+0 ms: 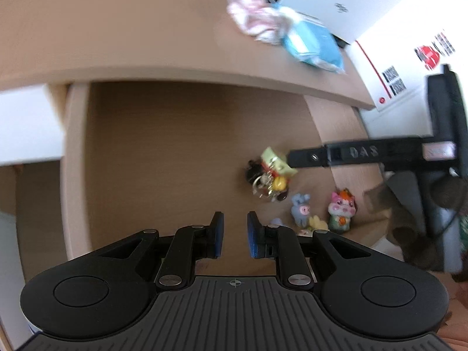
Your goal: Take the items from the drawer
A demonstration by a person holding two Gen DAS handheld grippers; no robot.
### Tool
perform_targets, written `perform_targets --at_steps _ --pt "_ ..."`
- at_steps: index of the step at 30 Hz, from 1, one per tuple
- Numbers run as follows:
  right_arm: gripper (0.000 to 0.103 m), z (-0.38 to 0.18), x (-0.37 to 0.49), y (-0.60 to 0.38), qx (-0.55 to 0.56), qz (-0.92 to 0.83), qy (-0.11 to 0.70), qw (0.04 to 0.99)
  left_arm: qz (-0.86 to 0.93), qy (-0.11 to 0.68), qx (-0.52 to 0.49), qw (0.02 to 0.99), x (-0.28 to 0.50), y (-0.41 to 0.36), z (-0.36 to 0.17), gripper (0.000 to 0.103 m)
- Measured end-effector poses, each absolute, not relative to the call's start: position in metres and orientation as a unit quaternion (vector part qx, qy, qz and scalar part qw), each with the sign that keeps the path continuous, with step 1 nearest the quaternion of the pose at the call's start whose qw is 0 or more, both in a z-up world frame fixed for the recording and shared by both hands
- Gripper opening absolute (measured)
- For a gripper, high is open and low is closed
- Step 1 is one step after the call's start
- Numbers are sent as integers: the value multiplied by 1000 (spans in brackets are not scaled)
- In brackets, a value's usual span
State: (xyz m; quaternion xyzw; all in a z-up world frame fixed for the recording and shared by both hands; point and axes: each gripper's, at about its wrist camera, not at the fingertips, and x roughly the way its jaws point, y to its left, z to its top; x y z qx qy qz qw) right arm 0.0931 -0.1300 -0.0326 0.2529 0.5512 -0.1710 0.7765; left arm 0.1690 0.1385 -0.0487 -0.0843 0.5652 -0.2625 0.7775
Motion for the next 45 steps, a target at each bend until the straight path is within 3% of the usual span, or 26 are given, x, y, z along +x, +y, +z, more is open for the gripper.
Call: perform_targets --at_steps 8,14,19,31,38,45 --pt "86 -2 40 -115 159 -254 506 809 -332 533 25 778 187 76 -64 19" --pt "87 7 4 -117 172 -258 495 812 -410 484 127 762 192 21 -67 19" --pt "87 -1 -7 -104 165 -261 499 810 -386 552 101 732 224 0 -93 19" --pt "87 -9 -25 -106 181 -273 499 803 -307 590 130 736 225 -5 -130 23" --pt "87 -6 -28 -106 172 -276 501 802 -346 565 88 744 219 20 -125 21" --pt "87 0 -22 -119 185 -280 489 805 -349 527 15 774 210 69 -86 21"
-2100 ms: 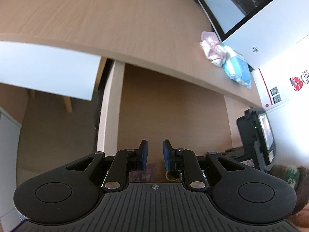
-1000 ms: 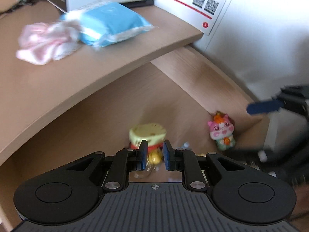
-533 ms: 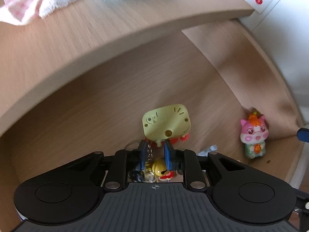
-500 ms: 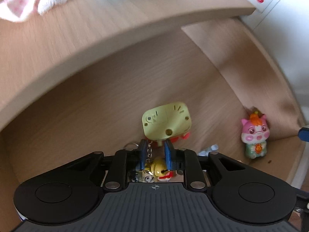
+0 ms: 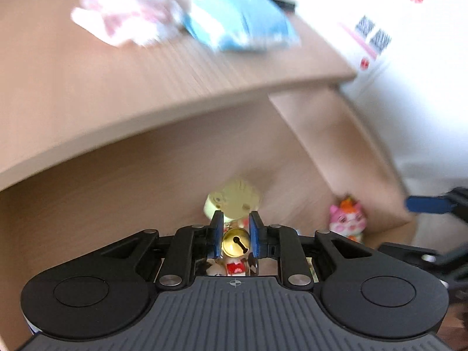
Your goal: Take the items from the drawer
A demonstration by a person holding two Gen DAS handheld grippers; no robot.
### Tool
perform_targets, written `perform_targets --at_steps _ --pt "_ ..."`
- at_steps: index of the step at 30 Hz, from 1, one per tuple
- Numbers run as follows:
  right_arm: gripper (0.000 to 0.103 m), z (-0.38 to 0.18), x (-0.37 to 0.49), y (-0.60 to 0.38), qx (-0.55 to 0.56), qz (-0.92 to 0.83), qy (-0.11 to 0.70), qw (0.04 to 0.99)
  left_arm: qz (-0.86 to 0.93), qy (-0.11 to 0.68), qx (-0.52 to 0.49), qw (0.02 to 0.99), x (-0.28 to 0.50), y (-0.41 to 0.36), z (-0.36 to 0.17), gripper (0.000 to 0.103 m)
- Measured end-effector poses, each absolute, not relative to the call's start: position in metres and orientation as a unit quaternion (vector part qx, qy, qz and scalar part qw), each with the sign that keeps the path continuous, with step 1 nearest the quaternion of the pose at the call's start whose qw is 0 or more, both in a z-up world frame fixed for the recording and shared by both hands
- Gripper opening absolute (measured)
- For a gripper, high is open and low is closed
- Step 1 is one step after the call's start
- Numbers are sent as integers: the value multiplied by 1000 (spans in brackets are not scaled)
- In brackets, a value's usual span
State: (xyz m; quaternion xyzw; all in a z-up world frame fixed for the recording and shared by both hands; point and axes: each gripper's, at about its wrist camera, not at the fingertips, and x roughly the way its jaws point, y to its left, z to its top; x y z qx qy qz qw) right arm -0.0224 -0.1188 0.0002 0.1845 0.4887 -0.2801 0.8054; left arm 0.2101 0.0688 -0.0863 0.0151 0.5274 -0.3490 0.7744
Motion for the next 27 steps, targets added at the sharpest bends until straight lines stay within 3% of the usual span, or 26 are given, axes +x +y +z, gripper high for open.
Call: perform_targets --at_steps 11,12,13,17,20,23,26,27 --pt "87 -8 22 -133 213 -241 503 802 -322 504 -39 801 199 113 -53 20" --pt "87 -11 26 -133 210 -236 510 800 -322 500 -44 803 198 116 -49 19" --pt "87 -14 30 -134 209 -234 518 796 -323 496 -48 805 197 119 -44 2" --pt "87 -39 46 -140 238 -213 554 768 -326 484 -55 810 192 127 -25 4" --pt "74 -59 62 -143 250 -201 584 746 -321 482 -56 813 189 131 -16 4" --pt "67 -76 78 -139 235 -185 612 732 -309 489 -48 814 186 138 -16 5" --pt "42 -86 88 -133 208 -184 634 721 -287 515 -20 807 184 141 -29 8" --pt "37 -85 89 -131 202 -184 635 723 -281 525 -12 803 183 143 -35 8"
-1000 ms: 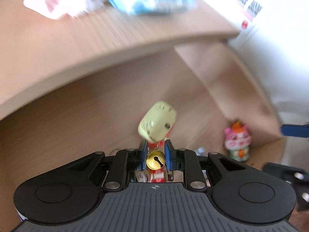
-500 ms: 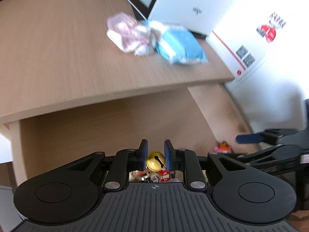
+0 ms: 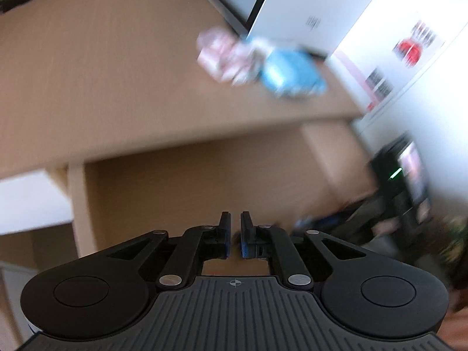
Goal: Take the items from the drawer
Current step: 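Grasp the black-haired doll keychain with the left tool while the right tool grasps the grey bunny figure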
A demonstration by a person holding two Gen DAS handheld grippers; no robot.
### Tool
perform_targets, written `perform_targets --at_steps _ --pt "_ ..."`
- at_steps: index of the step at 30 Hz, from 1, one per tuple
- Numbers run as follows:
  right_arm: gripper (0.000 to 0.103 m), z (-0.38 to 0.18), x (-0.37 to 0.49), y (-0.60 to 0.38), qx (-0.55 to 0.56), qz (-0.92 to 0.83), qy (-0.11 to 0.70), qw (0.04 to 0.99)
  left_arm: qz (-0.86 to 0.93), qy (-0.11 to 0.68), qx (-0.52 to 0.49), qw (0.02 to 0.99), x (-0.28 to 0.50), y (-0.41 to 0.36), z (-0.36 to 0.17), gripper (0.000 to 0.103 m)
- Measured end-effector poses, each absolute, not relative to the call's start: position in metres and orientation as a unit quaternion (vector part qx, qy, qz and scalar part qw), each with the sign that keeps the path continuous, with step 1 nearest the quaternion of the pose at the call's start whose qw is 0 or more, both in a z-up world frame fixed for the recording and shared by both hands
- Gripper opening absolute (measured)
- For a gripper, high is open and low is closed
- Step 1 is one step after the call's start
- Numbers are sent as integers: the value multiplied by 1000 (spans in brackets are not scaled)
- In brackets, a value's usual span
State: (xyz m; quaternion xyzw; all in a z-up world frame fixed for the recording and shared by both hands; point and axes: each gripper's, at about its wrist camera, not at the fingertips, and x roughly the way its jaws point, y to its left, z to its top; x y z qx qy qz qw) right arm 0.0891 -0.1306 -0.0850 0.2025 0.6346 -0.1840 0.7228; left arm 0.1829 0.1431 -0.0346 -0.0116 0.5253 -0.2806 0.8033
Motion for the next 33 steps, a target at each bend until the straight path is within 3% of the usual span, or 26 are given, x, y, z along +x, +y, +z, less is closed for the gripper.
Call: perform_targets --at_steps 3,9,11,12,14,21,27,29,33 --pt "25 -78 88 -127 189 -186 624 735 -272 543 0 795 178 148 -51 10" --pt "22 -64 76 -140 210 -204 602 743 -365 510 92 773 166 115 -58 12" --pt "31 -57 69 -142 211 -207 591 751 -400 476 167 765 159 93 -59 15" --pt "47 -55 66 -142 209 -207 587 754 -411 462 204 759 157 81 -61 15" --pt "64 -52 59 -142 206 -217 579 758 -429 439 275 740 155 58 -68 15" --pt "65 -46 40 -148 225 -236 570 754 -479 470 353 653 169 23 -96 16" --pt "70 -35 28 -151 236 -250 553 759 -488 497 342 631 182 10 -109 16" --pt "71 -33 25 -153 239 -252 550 759 -487 500 348 625 182 6 -112 28" --pt "72 -31 23 -155 235 -258 551 758 -476 510 372 613 177 8 -122 39"
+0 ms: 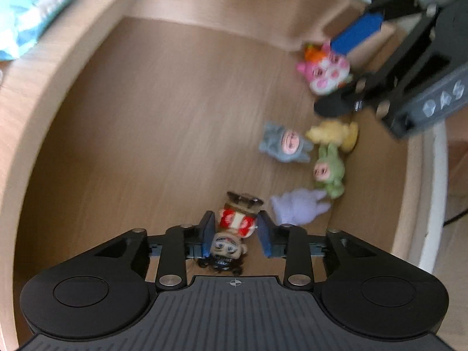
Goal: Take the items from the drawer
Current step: 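Grasp the black-haired doll keychain with the left tool while the right tool grasps the grey bunny figure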
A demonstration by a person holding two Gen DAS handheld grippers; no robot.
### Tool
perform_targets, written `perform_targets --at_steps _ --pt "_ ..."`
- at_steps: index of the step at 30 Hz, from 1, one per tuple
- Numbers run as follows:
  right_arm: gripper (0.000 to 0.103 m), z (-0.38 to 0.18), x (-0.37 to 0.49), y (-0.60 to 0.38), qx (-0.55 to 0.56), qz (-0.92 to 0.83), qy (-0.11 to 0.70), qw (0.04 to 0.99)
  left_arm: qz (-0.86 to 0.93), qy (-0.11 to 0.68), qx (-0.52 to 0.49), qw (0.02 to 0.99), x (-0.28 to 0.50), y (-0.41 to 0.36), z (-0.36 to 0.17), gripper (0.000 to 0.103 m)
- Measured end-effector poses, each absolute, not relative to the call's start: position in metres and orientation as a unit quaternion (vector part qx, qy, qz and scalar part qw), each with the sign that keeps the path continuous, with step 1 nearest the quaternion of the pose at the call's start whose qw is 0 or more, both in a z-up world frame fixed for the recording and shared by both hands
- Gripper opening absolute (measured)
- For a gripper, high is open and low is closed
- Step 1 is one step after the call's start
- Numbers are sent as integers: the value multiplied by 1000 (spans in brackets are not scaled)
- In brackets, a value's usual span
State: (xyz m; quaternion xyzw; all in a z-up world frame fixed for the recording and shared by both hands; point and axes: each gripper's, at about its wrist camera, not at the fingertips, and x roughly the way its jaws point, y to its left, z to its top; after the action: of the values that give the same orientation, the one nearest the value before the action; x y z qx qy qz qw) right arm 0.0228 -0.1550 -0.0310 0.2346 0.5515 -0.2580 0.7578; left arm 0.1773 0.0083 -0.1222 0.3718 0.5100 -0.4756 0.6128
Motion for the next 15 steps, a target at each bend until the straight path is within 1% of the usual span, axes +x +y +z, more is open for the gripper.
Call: perform_targets --at_steps 3,4,5,7,8,15 --pt "71 -30 25 -156 233 -255 552 759 -464 521 363 618 178 17 -127 38" --pt "71 -30 26 -156 232 -252 554 759 -460 526 358 619 179 21 -129 41" --pt "71 -30 28 -155 231 -247 556 760 -456 531 350 623 181 26 -130 41" --pt "71 -32 35 -156 227 -231 562 761 -442 540 343 629 183 34 -131 38" --pt "71 -33 41 -158 226 -223 565 762 -435 540 341 634 182 38 -131 35" --pt "70 -63 63 -170 206 -181 605 748 -420 563 304 644 170 69 -126 35"
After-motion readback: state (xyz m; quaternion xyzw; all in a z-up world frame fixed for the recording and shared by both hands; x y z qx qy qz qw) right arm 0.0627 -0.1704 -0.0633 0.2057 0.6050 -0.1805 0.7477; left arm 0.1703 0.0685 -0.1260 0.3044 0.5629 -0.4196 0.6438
